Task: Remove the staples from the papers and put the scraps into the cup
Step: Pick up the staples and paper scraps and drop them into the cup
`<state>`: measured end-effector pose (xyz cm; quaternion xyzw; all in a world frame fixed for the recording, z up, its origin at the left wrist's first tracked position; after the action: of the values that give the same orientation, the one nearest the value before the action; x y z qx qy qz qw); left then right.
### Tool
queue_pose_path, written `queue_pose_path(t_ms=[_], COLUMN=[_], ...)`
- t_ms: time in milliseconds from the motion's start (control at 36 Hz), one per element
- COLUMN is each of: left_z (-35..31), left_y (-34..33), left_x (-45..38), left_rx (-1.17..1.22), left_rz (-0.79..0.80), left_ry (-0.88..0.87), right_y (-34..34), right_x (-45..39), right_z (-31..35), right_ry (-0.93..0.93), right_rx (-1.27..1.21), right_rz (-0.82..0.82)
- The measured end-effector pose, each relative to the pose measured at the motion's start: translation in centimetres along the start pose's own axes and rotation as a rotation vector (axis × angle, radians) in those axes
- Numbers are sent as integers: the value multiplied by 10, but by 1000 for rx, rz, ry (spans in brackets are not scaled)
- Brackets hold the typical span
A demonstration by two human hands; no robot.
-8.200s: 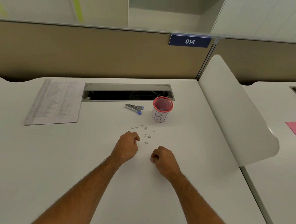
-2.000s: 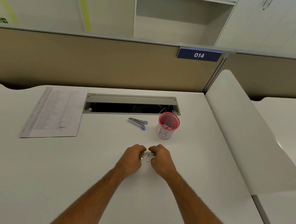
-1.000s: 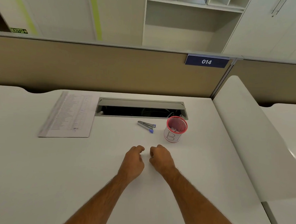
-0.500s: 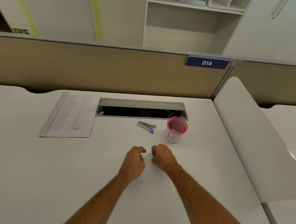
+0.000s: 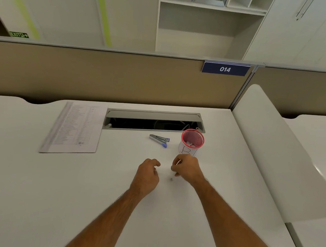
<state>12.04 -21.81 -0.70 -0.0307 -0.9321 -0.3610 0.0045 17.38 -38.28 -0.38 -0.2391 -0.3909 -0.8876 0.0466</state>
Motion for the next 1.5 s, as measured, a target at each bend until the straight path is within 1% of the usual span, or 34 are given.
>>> queue_pose_path(t_ms=[111, 306, 472, 556, 806, 1056, 1167, 1250, 1306, 1389, 1444, 1500], left_z=[-6, -28, -39, -44, -51, -44, -39, -36, -34, -29, -26, -24], left_y=[-3, -6, -7, -5, -4, -6, -5, -5, -5, -4, -3, -2], left_x=[-8, -32, -45, -52, -66, -73, -71, -67, -62, -56, -51, -46], left_rx=[-7, -15, 10, 24, 46, 36, 31, 18, 12, -7, -20, -16], left_rz=[-5, -1, -35, -44, -59, -71, -72, -67, -61, -44, -34, -21], left_ry=[-36, -89, -124, -132, -134, -91, -85, -67, -58, -57, -41, -13], right_y=[17, 64, 92, 100, 98, 97, 98, 91, 83, 64, 48, 30], right_x=[4, 8, -3, -12, -36, -42, -32, -15, -2, 13, 16, 14], right_z=[11, 26, 23, 23, 24, 21, 24, 31, 37, 37, 31, 22], right_ry=[-8, 53, 42, 45, 45, 89, 157, 275, 387, 490, 512, 466], right_rx=[-64, -213, -265, -226, -31, -47, -53, -20, 38, 110, 170, 246], right_rz=[-1, -157, -216, -281, -335, -402, -439, -461, -460, -390, -325, -245])
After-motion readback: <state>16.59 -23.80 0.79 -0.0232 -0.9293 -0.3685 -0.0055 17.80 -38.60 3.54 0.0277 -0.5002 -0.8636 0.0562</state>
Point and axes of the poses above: each hand's wrist, its own x-axis away from the middle knuckle, its own y-axis out of the back of the hand, z = x × y, the point moved 3 cm from there along -x, towards the middle knuckle, and after that the axes turned 11 degrees about -y, right-handed, at the moved point
